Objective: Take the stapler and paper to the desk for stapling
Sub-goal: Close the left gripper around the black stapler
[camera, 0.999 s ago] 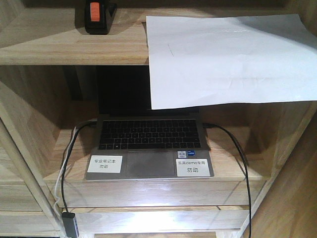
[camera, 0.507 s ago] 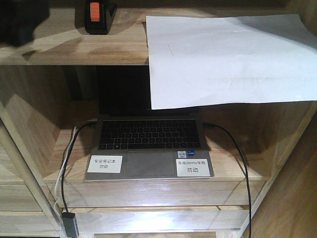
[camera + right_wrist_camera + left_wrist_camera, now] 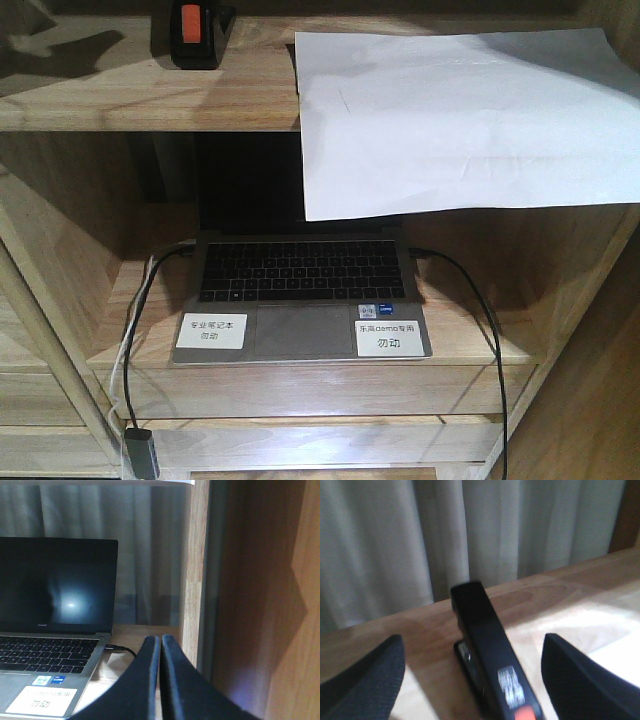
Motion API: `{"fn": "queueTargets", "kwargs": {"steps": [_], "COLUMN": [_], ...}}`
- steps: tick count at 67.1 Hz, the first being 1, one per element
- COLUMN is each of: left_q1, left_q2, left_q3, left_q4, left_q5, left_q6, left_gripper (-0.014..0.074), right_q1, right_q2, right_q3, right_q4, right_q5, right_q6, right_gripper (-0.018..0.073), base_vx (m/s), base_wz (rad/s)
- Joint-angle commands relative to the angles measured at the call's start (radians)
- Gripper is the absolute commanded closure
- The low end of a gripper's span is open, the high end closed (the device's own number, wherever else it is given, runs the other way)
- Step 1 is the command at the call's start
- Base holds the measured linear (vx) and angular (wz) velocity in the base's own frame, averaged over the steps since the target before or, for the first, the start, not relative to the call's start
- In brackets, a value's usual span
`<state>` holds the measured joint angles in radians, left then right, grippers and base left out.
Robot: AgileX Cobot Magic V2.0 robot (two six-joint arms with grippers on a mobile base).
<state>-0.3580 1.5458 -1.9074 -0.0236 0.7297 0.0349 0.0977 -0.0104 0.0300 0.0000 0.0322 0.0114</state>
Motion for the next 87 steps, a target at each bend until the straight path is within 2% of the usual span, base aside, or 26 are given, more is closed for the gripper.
{"fn": "queueTargets", "kwargs": {"steps": [1,22,39,48,60,72,87], "left_q1": [-0.009,-0.009,-0.047,-0.047,-0.047,-0.047,-0.047], "left_q2": [0.013,0.142,0.153,0.172,0.192,0.219,0.243], "left_q3": [-0.104,-0.264,-0.276,-0.276,-0.276,-0.276,-0.276], "left_q4": [-0.009,-0.009,-0.007,-0.004,0.012,0.102,0.093], "left_q5": [-0.008,0.093,0.067,0.068,0.072,0.100,0.100], "left_q6": [-0.035,-0.058,-0.058,-0.060,-0.104,-0.190,-0.196], "left_gripper": [0.0050,0.0050,0.0050,0.0050,0.0050,0.0050,0.0061], "right_q1": [0.000,0.000,0.000,0.000,0.000,0.000,0.000], "right_q2": [-0.008,-0.008,-0.008,-0.008,-0.008,-0.008,-0.008], "right_q3": [0.021,0.021,0.021,0.021,0.021,0.021,0.021], "right_q4": [-0.007,-0.007,-0.007,-0.007,-0.007,-0.007,-0.007], "right_q5": [-0.074,-0.074,-0.074,-0.074,-0.074,-0.074,-0.074], "right_q6": [-0.011,-0.011,-0.011,-0.011,-0.011,-0.011,-0.011], "right_gripper": [0.0568,0.0568,0.0568,0.0568,0.0568,0.0568,0.0568], "base_vx": [0.00,0.00,0.00,0.00,0.00,0.00,0.00], "base_wz": [0.00,0.00,0.00,0.00,0.00,0.00,0.00]}}
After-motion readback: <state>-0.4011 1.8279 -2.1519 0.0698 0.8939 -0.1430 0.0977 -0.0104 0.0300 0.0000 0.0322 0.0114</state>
